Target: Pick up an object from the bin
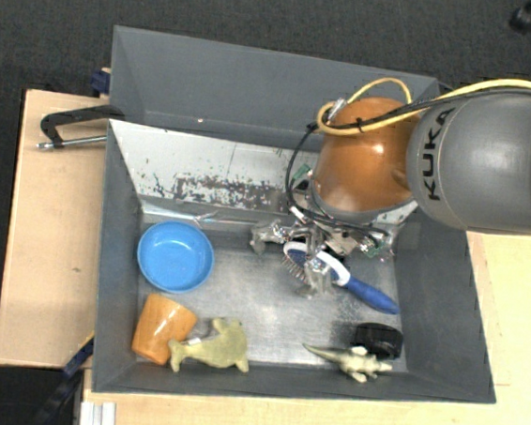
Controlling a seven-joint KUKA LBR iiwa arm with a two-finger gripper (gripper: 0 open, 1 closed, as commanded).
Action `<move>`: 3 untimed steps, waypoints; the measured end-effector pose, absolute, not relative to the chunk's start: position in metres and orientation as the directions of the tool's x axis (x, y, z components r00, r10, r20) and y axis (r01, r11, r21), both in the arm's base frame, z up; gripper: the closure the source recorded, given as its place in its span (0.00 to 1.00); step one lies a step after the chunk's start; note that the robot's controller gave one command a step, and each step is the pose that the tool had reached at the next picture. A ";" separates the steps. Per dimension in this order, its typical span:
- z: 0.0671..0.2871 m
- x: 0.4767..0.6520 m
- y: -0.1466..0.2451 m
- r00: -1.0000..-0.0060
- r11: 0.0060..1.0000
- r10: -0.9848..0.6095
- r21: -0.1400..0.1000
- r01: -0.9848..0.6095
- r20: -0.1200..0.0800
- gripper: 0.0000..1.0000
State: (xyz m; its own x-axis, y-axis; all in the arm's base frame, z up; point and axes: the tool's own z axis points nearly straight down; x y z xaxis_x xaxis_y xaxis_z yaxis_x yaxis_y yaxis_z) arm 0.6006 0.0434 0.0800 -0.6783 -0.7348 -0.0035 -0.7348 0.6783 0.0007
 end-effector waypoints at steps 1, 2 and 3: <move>0.157 0.585 0.094 -0.661 0.661 -0.750 -0.006 -0.750 -0.014 0.00; 0.107 0.532 0.236 -0.682 0.682 -0.731 0.003 -0.731 -0.004 0.00; 0.132 0.592 0.215 -0.808 0.808 -0.589 -0.002 -0.589 -0.010 0.00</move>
Offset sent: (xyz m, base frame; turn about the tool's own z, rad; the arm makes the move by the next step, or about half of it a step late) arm -0.0180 0.0456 0.0710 -0.0196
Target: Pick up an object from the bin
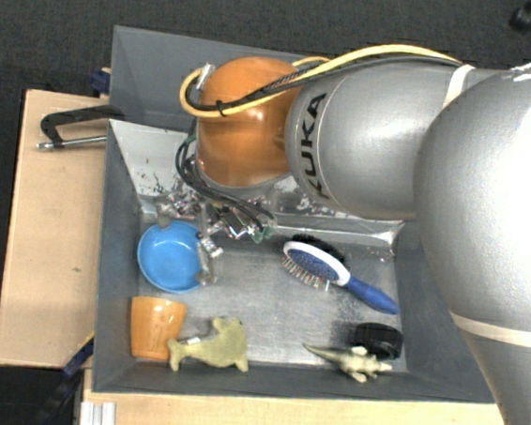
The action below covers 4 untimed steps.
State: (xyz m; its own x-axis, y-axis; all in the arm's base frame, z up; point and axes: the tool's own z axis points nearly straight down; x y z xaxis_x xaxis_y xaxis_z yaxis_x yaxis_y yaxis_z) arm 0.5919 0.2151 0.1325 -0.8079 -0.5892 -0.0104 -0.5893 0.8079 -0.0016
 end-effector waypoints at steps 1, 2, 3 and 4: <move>0.093 0.596 0.217 -0.720 0.720 -0.694 -0.003 -0.694 -0.013 0.00; 0.088 0.594 0.216 -0.720 0.720 -0.694 0.000 -0.694 -0.006 1.00; 0.283 0.572 0.197 -0.668 0.668 -0.744 -0.007 -0.744 -0.016 1.00; 0.181 0.511 0.216 -0.816 0.816 -0.577 0.004 -0.577 0.004 1.00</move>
Offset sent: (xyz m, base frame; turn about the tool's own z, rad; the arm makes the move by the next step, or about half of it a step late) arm 0.0026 -0.0007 -0.0625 -0.1547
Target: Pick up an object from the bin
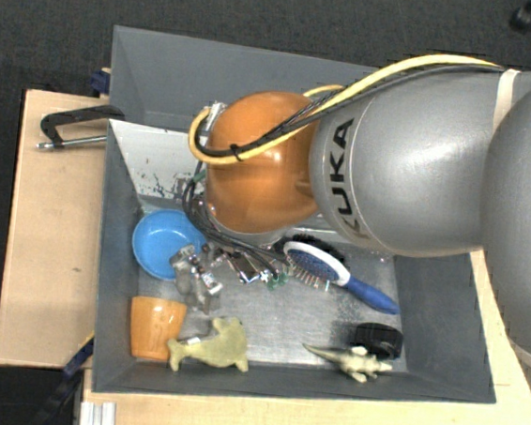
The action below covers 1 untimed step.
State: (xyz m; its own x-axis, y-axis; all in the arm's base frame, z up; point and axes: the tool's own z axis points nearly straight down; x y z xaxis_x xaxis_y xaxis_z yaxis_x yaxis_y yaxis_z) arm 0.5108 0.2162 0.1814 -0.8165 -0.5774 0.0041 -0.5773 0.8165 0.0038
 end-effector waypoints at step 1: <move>0.184 0.513 0.216 -0.817 0.817 -0.577 0.001 -0.577 -0.003 0.00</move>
Offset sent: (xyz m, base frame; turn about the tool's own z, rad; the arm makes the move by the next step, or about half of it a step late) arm 0.0000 0.0000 0.0000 0.0000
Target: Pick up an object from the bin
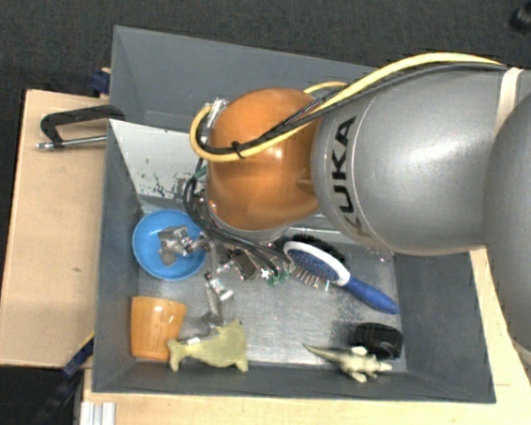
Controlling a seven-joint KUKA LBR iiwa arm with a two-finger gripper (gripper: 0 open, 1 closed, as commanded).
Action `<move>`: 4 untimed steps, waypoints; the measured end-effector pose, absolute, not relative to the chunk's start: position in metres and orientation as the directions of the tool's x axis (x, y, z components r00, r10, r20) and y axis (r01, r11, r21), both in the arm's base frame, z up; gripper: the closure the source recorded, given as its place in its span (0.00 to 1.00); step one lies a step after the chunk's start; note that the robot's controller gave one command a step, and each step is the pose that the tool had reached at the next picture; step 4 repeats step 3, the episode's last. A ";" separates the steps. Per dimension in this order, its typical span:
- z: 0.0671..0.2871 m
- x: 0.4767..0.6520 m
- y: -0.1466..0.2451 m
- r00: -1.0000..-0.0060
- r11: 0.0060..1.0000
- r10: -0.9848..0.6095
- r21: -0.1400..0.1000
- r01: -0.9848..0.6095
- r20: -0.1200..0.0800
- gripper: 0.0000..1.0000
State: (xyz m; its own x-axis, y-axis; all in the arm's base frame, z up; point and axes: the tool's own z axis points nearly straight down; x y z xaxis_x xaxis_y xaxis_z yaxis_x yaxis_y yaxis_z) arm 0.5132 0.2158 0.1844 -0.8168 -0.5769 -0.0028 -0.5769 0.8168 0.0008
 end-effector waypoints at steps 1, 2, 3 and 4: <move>0.068 0.521 0.231 -0.722 0.722 -0.692 0.002 -0.692 0.003 0.00; 0.070 0.522 0.228 -0.722 0.722 -0.692 -0.003 -0.692 0.007 1.00; 0.287 0.534 0.216 -0.767 0.768 -0.641 -0.004 -0.641 -0.016 1.00; 0.287 0.534 0.216 -0.767 0.768 -0.641 -0.004 -0.641 -0.016 1.00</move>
Offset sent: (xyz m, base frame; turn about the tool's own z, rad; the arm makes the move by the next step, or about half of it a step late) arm 0.0089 0.0152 -0.1144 -0.1495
